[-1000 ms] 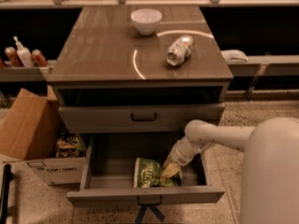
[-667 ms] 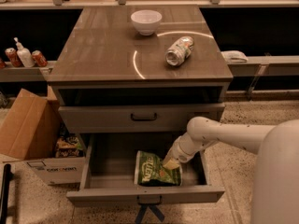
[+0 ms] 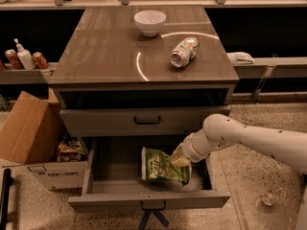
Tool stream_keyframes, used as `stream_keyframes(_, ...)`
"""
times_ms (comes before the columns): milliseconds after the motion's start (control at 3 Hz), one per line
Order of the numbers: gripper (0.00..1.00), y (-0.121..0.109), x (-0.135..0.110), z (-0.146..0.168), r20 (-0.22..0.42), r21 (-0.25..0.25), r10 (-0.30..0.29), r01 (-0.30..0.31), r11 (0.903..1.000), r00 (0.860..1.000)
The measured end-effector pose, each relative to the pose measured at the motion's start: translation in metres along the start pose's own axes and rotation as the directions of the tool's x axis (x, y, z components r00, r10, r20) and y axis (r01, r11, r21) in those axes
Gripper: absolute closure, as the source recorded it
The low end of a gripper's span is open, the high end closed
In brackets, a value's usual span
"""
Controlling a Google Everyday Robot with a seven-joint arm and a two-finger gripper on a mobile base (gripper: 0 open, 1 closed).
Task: Pick green jalapeno chip bag from middle drawer and place on counter
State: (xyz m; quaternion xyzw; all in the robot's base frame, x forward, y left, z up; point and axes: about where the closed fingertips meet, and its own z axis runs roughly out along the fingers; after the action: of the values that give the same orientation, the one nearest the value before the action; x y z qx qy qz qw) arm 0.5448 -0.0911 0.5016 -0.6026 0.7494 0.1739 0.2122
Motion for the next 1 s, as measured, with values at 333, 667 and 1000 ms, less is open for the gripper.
stream_keyframes(333,1.0,0.007,-0.014,-0.051,0.083,0.044,-0.04,0.036,0.9984,0.996)
stream_keyframes(667,1.0,0.009,-0.017,-0.104,0.15,0.094,-0.076,0.062,0.9937,0.986)
stream_keyframes(1000,1.0,0.004,-0.017,-0.138,0.197,0.117,-0.108,0.086,0.9894,0.974)
